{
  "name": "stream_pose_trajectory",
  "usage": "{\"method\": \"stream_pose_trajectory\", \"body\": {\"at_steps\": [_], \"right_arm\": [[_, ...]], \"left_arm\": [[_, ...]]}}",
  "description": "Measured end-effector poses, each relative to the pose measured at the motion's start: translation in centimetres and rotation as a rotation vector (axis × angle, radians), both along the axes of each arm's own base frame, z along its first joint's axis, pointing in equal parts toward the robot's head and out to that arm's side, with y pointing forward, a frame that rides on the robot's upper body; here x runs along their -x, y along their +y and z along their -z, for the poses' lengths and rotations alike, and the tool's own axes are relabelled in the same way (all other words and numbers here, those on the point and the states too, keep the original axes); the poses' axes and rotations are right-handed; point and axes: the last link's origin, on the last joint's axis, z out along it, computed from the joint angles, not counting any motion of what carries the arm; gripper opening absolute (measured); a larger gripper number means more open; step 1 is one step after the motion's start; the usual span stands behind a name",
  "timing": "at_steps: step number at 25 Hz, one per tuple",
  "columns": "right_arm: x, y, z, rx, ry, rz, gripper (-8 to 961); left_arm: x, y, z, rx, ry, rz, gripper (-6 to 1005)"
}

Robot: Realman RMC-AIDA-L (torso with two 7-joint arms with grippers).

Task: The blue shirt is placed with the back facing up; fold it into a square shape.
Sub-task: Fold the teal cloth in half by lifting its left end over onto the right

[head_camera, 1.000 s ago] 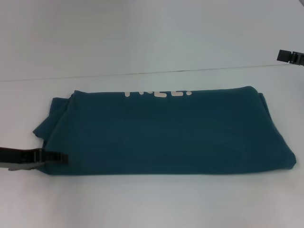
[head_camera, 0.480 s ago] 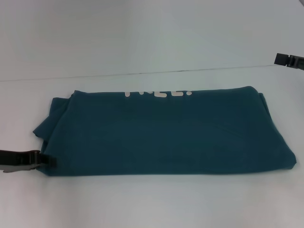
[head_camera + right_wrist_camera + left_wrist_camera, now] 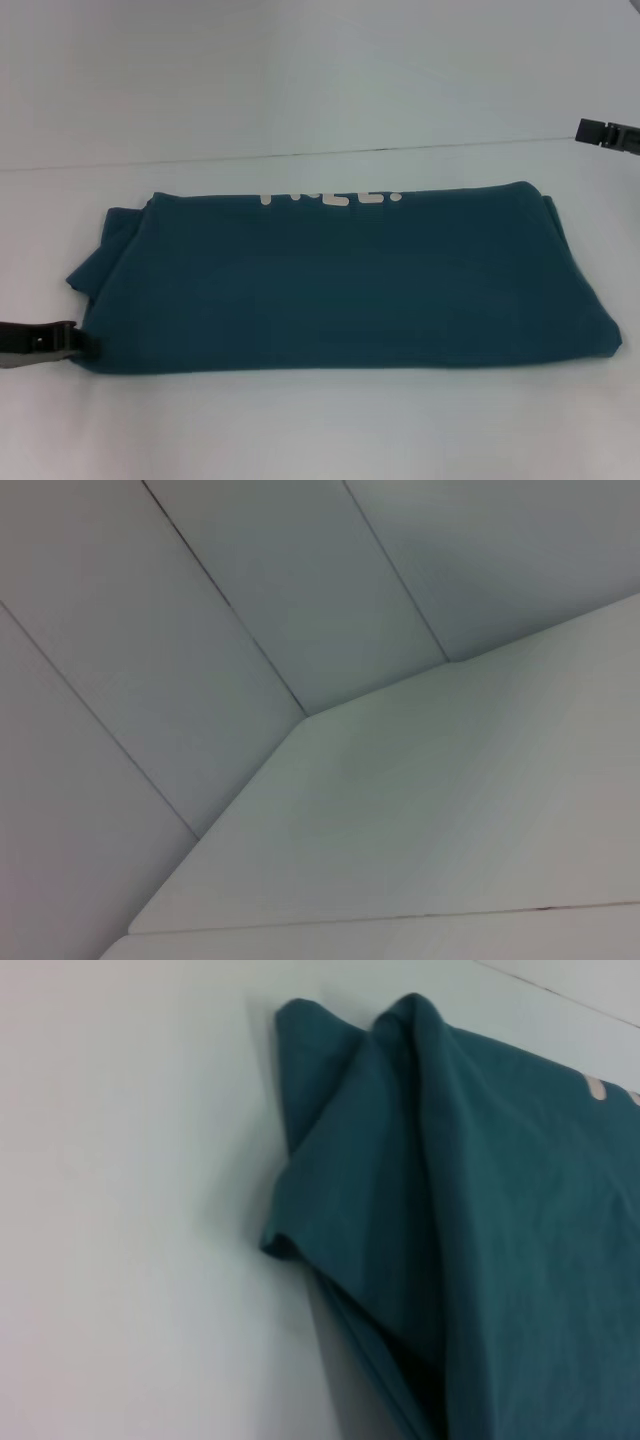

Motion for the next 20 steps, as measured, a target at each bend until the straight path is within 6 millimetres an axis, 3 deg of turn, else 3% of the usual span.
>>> {"method": "stream_pose_trajectory", "body": {"at_steps": [4, 8, 20], "right_arm": [[-0.3, -0.2, 0.5, -0.004, 0.006, 0.014, 908], [-0.4, -0.3, 0.9, -0.006, 0.014, 0.025, 908], [-0.7, -0.2, 2.2, -0.013, 0.05, 0.064, 906]], "left_arm": [[0.8, -0.5, -0.7, -0.022, 0.017, -0.013, 32], [1.9, -1.0, -2.0, -0.058, 0.027, -0.032, 37], [6.2, -3.3, -8.3, -0.216, 0.067, -0.124, 53]]}}
